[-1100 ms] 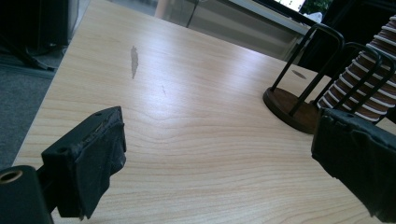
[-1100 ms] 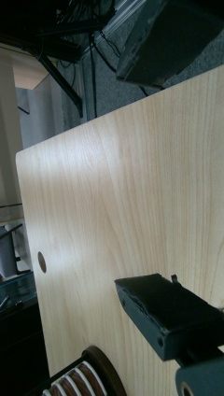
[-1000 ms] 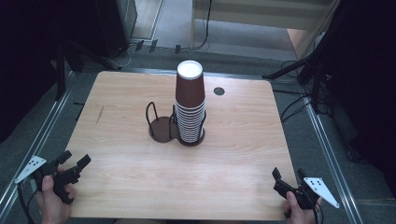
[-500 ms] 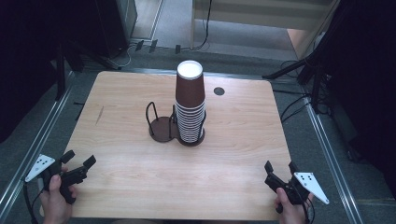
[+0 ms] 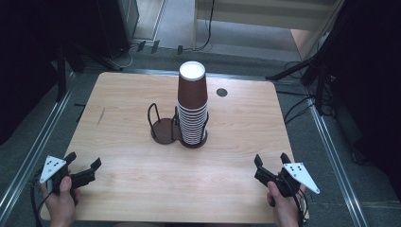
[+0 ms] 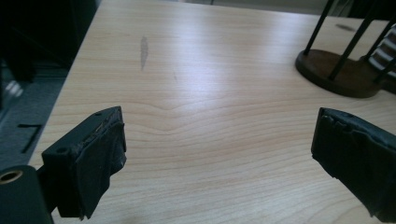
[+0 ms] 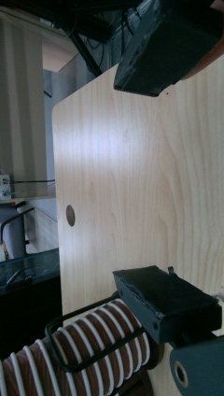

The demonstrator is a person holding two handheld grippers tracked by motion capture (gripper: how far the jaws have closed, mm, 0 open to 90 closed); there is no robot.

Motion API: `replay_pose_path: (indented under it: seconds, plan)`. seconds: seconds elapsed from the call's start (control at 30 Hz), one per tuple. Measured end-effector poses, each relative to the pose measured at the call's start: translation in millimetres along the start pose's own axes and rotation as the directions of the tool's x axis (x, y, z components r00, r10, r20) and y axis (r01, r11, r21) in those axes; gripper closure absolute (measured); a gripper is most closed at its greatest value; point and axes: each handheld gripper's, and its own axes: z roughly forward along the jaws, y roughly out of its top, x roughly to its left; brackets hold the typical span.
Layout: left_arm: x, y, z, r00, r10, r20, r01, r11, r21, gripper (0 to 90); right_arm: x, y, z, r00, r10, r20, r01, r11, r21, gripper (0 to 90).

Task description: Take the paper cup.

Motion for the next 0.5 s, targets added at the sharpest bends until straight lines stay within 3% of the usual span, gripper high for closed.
replay_pose_path:
  seconds: [0.13, 0.27, 0.4, 0.5]
  plan:
    - [-4.2, 0.3, 1.4, 0.9990, 0.041, -0.015, -0.041, 0.9991, 0.014, 3.7, 10.9, 5.4, 7.3, 0.9998, 0.010, -0.015, -0.009, 1.000, 0.007, 7.9]
    - [-3.1, 0.5, 1.5, 0.9993, 0.021, -0.032, -0.021, 0.9997, 0.012, 3.7, 24.7, 12.0, 13.7, 0.9992, -0.013, -0.038, 0.013, 1.000, 0.008, 6.5]
    - [-5.7, 0.5, 2.2, 0.9979, 0.039, -0.051, -0.039, 0.9992, 0.013, 3.7, 37.0, 19.5, 19.6, 0.9978, -0.023, -0.062, 0.023, 1.000, 0.004, 6.1]
    - [-5.0, 0.9, 2.4, 0.9985, 0.042, -0.035, -0.042, 0.9989, 0.021, 3.7, 46.7, 25.3, 23.8, 0.9967, -0.027, -0.077, 0.028, 1.000, 0.001, 5.8]
